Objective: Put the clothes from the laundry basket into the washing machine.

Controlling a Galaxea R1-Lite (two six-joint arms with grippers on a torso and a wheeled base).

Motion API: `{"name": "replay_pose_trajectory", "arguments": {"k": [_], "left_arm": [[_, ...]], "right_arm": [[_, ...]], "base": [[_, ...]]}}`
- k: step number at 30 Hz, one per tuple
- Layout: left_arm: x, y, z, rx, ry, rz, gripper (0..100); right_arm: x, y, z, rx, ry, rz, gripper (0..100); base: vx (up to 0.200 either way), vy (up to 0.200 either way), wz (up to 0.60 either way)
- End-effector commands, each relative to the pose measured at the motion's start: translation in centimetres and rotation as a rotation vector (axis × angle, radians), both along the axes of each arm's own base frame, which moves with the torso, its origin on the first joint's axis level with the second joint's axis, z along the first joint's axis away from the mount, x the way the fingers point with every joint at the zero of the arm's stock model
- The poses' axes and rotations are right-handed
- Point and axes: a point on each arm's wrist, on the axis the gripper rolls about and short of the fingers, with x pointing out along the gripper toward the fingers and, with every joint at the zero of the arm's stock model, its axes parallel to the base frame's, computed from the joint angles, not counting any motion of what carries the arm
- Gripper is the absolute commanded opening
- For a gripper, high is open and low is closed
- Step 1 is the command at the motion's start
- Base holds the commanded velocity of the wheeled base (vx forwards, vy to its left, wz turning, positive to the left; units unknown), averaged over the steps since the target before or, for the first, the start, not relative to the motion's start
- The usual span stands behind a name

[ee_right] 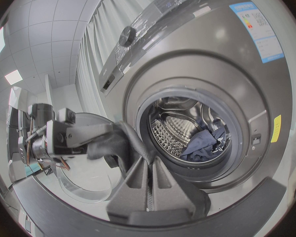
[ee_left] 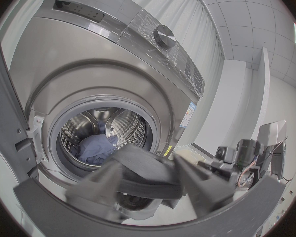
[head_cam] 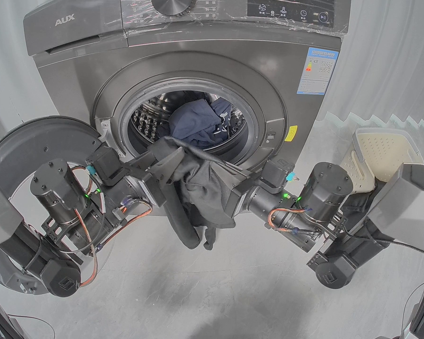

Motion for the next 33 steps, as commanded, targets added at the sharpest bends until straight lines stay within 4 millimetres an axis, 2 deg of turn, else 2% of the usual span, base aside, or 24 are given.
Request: {"name": "replay_pose_trajectory", "arguments": {"k": [1, 6, 13, 21, 27, 32, 33], "left_arm": [[-0.1, 0.3, -0.8, 0.014, 0.031, 0.006, 100], [0.5, 0.0, -2.0, 0.036, 0.067, 0.013, 100], [0.4, 0.1, -2.7, 0.049, 0.090, 0.010, 100], [-0.2, 0.4, -3.5, 0.076, 0.119, 0.001, 100], [-0.9, 0.1, -4.3, 0.109, 0.146, -0.020, 100], [-1.5, 0.3, -6.1, 0.194, 0.183, -0.050, 100], [-1.6, 0.3, -7.2, 0.234, 0.208, -0.055, 100]], "right_arm": [[-2.0, -1.4, 2.9, 0.042, -0.036, 0.011, 0], [-3.3, -2.3, 4.3, 0.063, -0.056, 0.017, 0], [-3.3, -2.4, 4.5, 0.072, -0.053, 0.014, 0], [-2.5, -2.0, 5.5, 0.111, -0.070, -0.039, 0], [-1.2, -0.9, 5.0, 0.117, -0.063, -0.075, 0], [-0.5, -0.2, 5.2, 0.139, -0.074, -0.090, 0], [-0.3, 0.0, 5.3, 0.142, -0.077, -0.088, 0]], "base": [[0.000, 0.000, 0.00], [0.000, 0.000, 0.00], [0.000, 0.000, 0.00], [0.000, 0.000, 0.00], [0.000, 0.000, 0.00], [0.000, 0.000, 0.00], [0.000, 0.000, 0.00]]}}
